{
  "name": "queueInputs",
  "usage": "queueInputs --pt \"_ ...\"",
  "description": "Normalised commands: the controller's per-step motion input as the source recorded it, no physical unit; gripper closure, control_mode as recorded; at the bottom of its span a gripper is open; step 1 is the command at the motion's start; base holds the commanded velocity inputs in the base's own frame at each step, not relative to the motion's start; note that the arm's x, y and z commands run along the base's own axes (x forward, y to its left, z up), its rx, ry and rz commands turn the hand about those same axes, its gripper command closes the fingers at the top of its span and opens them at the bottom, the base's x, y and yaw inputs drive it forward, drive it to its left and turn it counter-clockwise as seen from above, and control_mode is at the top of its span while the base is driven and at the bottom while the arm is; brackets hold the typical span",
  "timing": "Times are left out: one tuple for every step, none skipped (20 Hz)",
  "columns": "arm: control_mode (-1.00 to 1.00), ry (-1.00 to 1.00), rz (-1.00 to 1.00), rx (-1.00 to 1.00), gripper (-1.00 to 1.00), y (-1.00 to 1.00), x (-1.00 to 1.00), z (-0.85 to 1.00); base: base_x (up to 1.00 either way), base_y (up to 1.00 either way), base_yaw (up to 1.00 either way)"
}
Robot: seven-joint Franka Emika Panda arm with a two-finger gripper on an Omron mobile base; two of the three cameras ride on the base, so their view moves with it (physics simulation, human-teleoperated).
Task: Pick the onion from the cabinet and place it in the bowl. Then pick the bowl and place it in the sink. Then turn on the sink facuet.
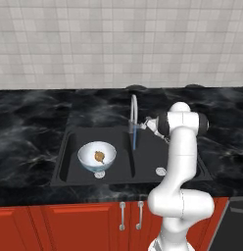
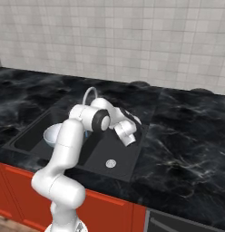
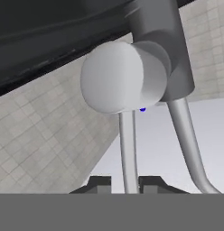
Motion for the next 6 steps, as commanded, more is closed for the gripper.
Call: queueInputs --pt "-1.00 0.00 0.00 0.08 1.00 -0.67 -0.16 -0.17 0.00 0.00 0.00" --pt "-1.00 0.00 0.00 0.07 1.00 -0.64 -0.19 -0.18 0.00 0.00 0.00" --pt "-1.00 0.00 0.00 0.06 1.00 -0.61 -0.23 -0.20 0.00 0.00 0.00" --pt "-1.00 0.00 0.00 0.07 1.00 -0.61 -0.29 -0.19 0.00 0.00 0.00" --pt "-1.00 0.00 0.00 0.06 1.00 -0.55 -0.31 -0.16 0.00 0.00 0.00" --pt "-1.00 0.00 0.00 0.06 1.00 -0.48 -0.31 -0.12 0.00 0.00 0.00"
